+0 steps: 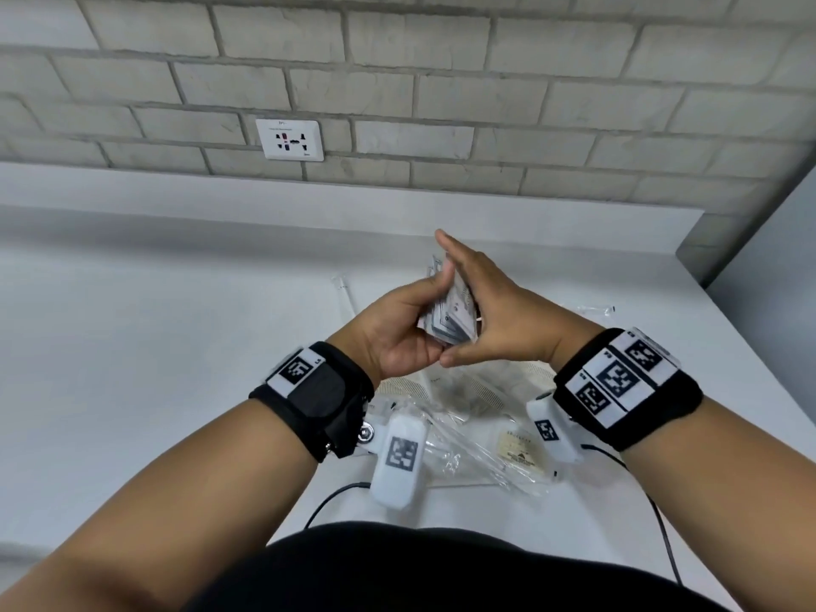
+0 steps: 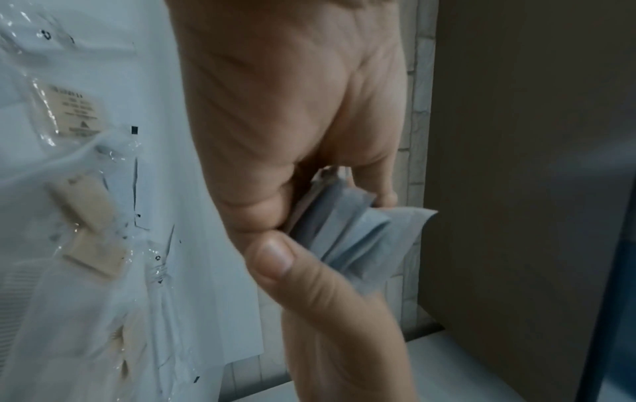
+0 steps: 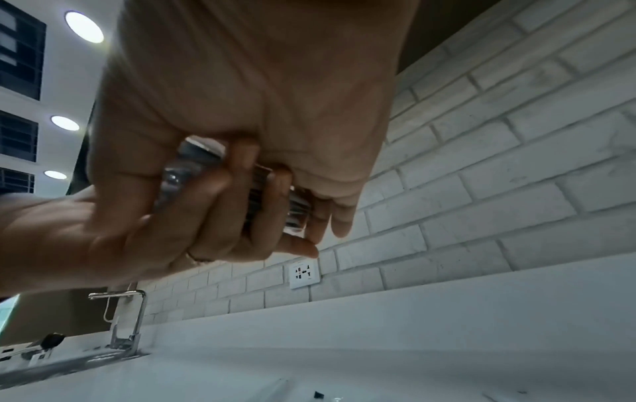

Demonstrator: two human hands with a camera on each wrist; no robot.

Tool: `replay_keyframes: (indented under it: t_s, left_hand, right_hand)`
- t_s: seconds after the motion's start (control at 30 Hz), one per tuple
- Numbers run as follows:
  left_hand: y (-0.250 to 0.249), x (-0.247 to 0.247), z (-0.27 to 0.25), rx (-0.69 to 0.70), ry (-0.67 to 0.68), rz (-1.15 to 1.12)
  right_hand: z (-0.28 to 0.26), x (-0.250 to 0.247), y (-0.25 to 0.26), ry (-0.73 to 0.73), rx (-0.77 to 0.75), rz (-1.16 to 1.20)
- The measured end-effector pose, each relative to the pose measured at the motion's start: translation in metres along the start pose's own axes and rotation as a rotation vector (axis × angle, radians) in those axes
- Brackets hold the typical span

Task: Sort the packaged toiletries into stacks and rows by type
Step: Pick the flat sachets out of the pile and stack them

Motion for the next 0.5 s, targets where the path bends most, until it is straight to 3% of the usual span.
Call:
replay_keyframes:
  t_s: [0.2,0.37,0.5]
  left_hand:
    - [0.002,-0.008,-0.008,0.027,-0.073,0.105]
    - [-0.003,-0.006,-0.017,-0.001,0.002,0.054]
    - [-0.008,-0.004,-0.025,-0.044,0.016,0.124]
  right_hand:
    - [-0.004,0.007,0.013,0.197,0.107,0.289]
    - [0.001,0.015,0.022,0.064,0.08,0.158]
    - [0.005,0.022,0.026,0.057,0.111,0.18]
Point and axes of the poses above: each hand's wrist, its own z-axis towards the middle knuckle, its own x-axis out of the palm, y = z × x, the point moved 5 cm from there along z, towards the middle knuckle, and after that the axes turned 12 degrees about z, right-handed, at the moved point
